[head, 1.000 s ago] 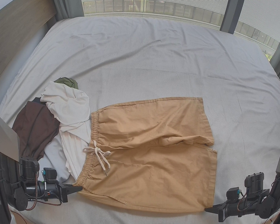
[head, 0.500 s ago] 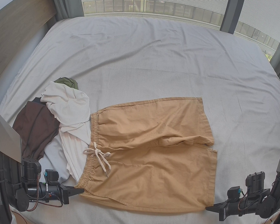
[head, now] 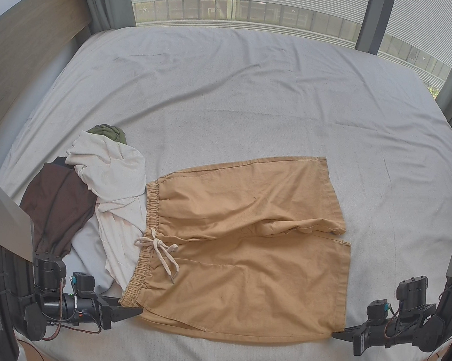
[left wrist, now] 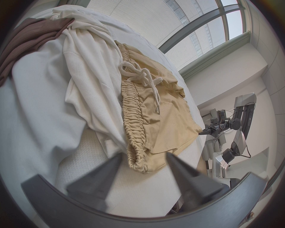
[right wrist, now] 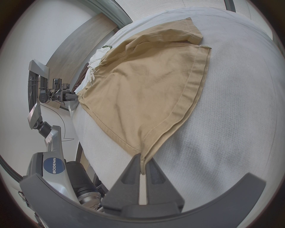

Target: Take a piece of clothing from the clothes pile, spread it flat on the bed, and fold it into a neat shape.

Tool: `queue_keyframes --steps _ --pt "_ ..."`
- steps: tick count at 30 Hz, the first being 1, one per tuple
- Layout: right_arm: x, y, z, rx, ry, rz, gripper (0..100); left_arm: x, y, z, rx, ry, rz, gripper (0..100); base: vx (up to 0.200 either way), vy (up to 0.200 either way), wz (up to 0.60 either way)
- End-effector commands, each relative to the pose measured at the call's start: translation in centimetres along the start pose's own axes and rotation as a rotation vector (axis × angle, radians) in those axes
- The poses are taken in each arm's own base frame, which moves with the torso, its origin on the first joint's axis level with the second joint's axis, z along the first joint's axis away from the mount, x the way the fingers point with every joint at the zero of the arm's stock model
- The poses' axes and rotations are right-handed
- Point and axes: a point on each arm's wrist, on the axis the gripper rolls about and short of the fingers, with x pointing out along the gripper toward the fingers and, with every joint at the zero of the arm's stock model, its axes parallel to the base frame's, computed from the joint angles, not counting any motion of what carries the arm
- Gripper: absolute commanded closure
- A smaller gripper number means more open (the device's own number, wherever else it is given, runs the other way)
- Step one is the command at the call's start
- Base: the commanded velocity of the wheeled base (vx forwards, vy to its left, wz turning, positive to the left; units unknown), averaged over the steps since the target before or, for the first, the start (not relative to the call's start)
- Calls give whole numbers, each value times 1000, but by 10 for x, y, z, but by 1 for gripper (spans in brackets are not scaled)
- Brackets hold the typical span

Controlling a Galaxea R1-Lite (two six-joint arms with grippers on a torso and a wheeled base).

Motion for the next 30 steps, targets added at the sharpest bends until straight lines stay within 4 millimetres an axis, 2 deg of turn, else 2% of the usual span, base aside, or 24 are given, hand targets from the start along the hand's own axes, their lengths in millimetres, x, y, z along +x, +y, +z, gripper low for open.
queue_keyframes --steps 1,10,19,30 --pt "-1 2 -4 7 15 5 100 -3 -3 -1 0 3 -1 0 0 0 0" --pt "-1 2 -4 8 16 5 100 -1 -12 2 22 0 -33 0 0 0 0" --pt "-1 1 -4 8 15 4 100 1 -31 12 -15 -20 -93 0 0 0 0" --pt "0 0 -3 9 14 3 100 6 -39 8 -6 12 -130 0 0 0 0"
